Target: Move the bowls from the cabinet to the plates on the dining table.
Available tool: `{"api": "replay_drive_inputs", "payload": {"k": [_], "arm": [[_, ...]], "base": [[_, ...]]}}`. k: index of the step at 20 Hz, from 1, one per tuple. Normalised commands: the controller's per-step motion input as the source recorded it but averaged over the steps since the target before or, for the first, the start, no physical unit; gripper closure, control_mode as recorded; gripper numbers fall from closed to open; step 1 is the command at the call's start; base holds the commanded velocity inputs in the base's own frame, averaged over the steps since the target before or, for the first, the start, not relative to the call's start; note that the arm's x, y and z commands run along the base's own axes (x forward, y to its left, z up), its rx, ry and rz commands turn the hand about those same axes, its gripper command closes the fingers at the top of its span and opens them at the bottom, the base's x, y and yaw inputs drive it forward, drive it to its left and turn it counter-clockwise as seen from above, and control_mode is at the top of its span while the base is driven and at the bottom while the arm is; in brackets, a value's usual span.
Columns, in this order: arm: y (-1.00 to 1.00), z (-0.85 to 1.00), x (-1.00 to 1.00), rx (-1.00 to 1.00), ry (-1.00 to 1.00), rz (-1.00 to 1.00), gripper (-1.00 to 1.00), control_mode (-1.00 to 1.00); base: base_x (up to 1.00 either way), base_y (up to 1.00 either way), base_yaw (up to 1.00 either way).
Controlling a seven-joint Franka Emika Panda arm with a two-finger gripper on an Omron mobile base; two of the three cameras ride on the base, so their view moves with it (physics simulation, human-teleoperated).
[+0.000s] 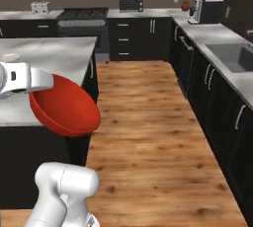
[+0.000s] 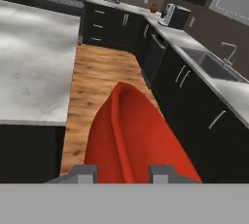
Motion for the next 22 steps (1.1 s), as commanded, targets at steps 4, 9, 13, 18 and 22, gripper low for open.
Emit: {"api": "replay_drive_inputs", "payload": {"k": [4,9,13,18,22], "arm": [[0.0,0.0,0.0,0.0,0.0,0.0,1.0,1.0],[0.0,0.0,0.0,0.0,0.0,0.0,1.0,1.0],[0.0,0.0,0.0,0.0,0.0,0.0,1.0,1.0],[0.0,0.0,0.0,0.0,0.0,0.0,1.0,1.0],[0.0,0.0,0.0,0.0,0.0,0.0,1.0,1.0]], "base": [[0.25,-0.16,0.51],[0.34,-0.33,0.47],[0.33,-0.52,0.2],[0.43,-0.57,0.01],[0.52,-0.38,0.0]]}}
